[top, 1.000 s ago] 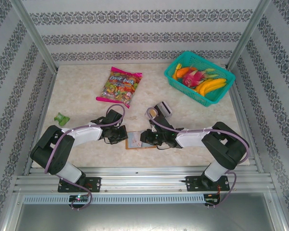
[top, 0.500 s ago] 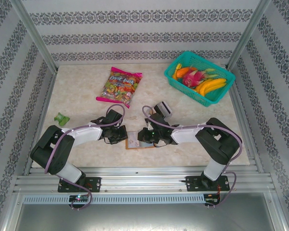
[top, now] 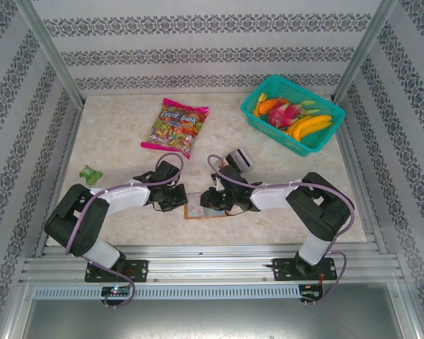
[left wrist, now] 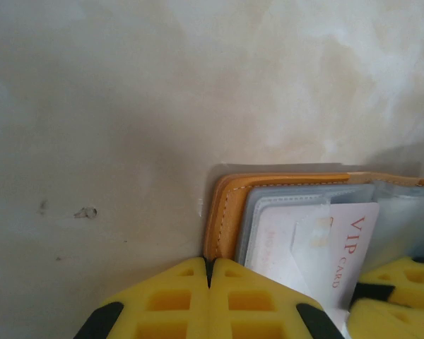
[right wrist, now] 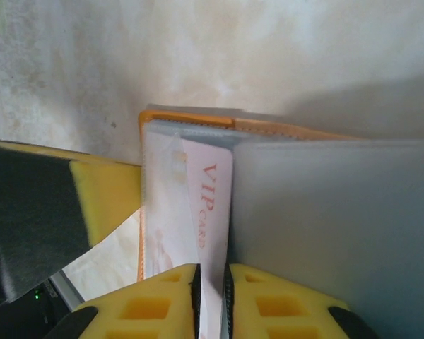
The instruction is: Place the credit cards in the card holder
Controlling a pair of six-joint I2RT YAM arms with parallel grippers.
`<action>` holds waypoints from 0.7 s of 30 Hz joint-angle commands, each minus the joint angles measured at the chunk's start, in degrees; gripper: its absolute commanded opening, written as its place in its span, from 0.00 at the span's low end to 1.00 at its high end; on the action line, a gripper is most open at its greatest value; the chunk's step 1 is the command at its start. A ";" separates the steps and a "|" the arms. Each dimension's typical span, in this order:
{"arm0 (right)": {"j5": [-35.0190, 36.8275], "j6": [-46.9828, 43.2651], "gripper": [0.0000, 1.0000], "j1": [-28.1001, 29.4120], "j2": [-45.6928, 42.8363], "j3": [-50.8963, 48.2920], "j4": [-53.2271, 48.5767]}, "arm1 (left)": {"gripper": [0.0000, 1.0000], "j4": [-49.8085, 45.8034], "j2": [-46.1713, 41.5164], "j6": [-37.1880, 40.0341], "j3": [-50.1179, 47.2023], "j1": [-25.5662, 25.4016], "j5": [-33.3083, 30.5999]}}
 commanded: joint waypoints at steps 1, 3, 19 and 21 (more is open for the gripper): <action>2.21 -5.15 0.24 -0.74 -6.39 2.56 -8.78 | 0.01 -4.74 0.90 -0.62 -1.07 -0.35 -6.78; 4.46 -8.29 0.30 -1.34 -9.36 4.27 -15.22 | 0.03 -5.70 0.34 -0.20 -0.45 -0.35 -7.22; 21.77 -27.72 0.42 -11.11 -20.66 15.59 -42.08 | 0.38 -12.01 -12.32 1.78 6.58 -0.34 -9.55; 24.98 -30.94 0.41 -11.31 -19.29 17.97 -44.67 | 0.41 -10.38 -12.01 2.31 8.73 -0.34 -7.72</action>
